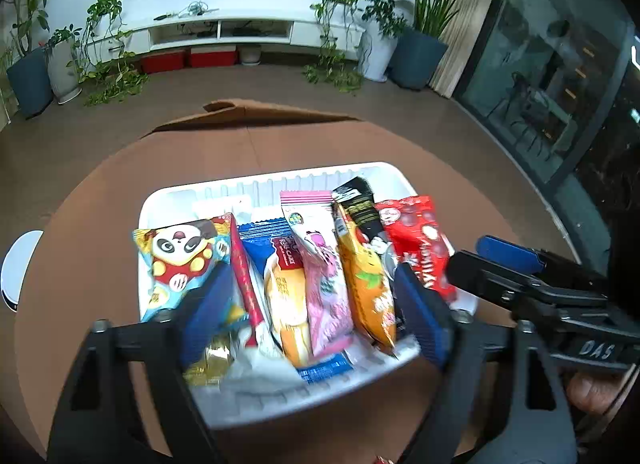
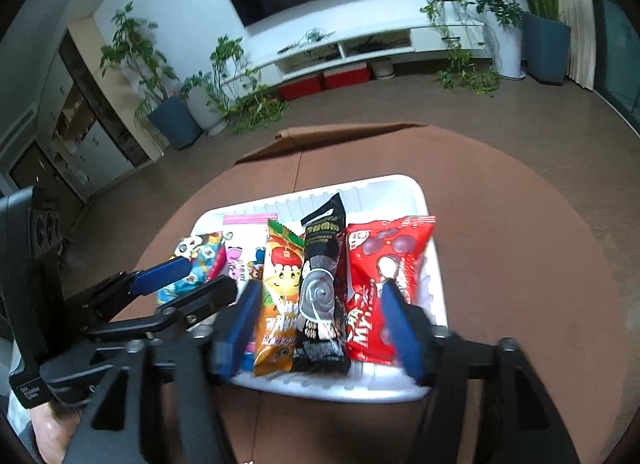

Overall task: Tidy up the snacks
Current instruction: 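Move both grippers back over the red and green packets on the table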

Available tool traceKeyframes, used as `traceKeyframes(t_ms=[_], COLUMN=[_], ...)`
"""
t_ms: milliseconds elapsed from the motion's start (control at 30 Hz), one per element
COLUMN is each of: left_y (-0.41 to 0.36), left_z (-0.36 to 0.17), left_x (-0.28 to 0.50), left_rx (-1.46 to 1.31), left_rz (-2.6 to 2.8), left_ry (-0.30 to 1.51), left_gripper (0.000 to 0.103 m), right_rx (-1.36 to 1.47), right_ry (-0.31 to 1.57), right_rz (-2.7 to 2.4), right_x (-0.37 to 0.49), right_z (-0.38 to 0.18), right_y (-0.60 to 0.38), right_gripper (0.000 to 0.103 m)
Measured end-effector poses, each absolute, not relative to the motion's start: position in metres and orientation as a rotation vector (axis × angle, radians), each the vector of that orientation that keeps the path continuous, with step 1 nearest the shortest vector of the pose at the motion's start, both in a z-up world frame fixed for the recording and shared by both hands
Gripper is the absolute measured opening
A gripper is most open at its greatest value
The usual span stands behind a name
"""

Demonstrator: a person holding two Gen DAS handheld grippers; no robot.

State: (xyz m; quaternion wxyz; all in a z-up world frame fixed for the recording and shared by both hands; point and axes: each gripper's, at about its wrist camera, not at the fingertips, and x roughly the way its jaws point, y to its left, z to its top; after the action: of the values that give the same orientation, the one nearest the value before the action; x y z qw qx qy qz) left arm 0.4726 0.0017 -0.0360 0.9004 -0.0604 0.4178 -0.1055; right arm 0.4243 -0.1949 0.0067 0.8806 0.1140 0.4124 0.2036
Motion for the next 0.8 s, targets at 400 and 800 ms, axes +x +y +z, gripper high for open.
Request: traceKeyframes(t_ms=[400,800], left_y=[0.010,-0.010], left_z=[-0.016,-0.103], left_x=[0.323,0.195], left_rx=[-0.083,-0.215], left_rz=[-0.309,-0.212], left_ry=[0.815,1.071], left_gripper=[0.103,0.102], right_rx=[0.365,0.244], right_ry=[0.823,0.932], right_rz=[0.464,0.491], right_x=[0.330,0.249], right_z=[-0.003,-0.060], right_y=[-0.242,-0.209], right_gripper=[0.092,0.092])
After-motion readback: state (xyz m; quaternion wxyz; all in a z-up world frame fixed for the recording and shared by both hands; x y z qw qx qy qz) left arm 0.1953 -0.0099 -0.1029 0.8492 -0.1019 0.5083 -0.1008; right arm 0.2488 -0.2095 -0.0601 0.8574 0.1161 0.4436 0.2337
